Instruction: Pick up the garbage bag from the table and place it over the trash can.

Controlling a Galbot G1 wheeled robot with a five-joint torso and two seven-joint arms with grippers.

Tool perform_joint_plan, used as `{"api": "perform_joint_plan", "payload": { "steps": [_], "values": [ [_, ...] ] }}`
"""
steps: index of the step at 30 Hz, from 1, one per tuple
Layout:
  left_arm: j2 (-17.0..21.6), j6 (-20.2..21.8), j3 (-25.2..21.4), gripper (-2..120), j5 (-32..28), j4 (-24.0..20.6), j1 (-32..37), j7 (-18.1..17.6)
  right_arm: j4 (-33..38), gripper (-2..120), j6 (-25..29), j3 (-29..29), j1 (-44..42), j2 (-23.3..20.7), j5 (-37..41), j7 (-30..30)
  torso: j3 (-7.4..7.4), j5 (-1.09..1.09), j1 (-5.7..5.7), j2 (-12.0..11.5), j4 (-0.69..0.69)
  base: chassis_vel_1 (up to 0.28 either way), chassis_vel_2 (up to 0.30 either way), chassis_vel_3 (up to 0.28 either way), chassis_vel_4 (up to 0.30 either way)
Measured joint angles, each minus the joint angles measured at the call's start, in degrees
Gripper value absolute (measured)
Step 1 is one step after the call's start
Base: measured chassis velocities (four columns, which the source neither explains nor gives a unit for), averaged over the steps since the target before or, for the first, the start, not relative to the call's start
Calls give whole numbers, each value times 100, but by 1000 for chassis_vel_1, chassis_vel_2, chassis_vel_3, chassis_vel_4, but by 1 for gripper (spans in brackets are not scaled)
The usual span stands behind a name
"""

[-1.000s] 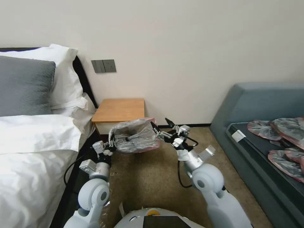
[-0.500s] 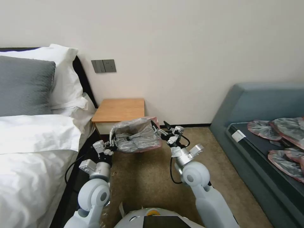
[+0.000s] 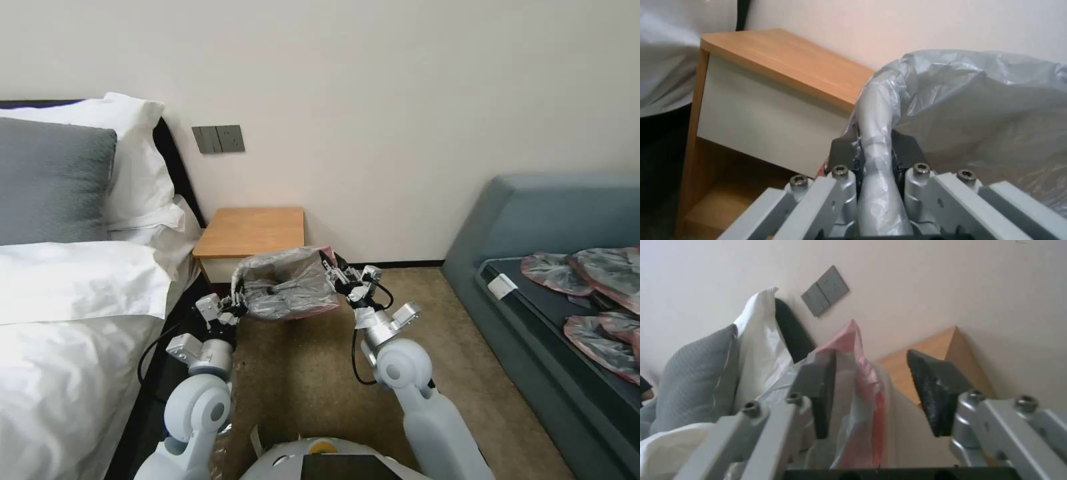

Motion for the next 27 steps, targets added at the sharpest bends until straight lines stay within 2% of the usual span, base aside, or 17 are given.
{"api": "perform_joint_plan", "payload": {
  "steps": [2,3,5,7,9,11,20,27],
  "values": [
    [1,2,-1,8,-4,18,-5,0,0,31,0,-1,-9,10,-3,-10,0,0,0,0,0,0,0,0,0],
    [1,2,-1,8,-4,18,-5,0,0,31,0,-1,-9,10,-3,-10,0,0,0,0,0,0,0,0,0],
    [1,8,0,8,-10,37,-19,-3,6,21,-1,-1,-21,11,-16,-34,0,0,0,0,0,0,0,0,0],
    [3,11,0,8,-17,39,-29,-4,7,18,-1,-1,-24,12,-23,-45,0,0,0,0,0,0,0,0,0],
    [15,27,-2,8,-43,43,-53,-7,4,4,-1,-1,-23,34,-44,-68,0,0,0,0,0,0,0,0,0],
    [21,34,-7,8,-56,47,-61,-8,3,1,-1,-1,-21,48,-54,-76,-1,0,0,0,0,0,0,0,0],
    [45,42,-24,8,-90,57,-47,-12,30,0,-13,57,48,64,-78,-47,-1,0,0,0,0,0,0,0,0],
    [65,38,-91,8,-146,53,6,75,-147,0,-13,151,276,-178,-33,29,0,0,0,0,0,0,0,0,0]
  ]
}}
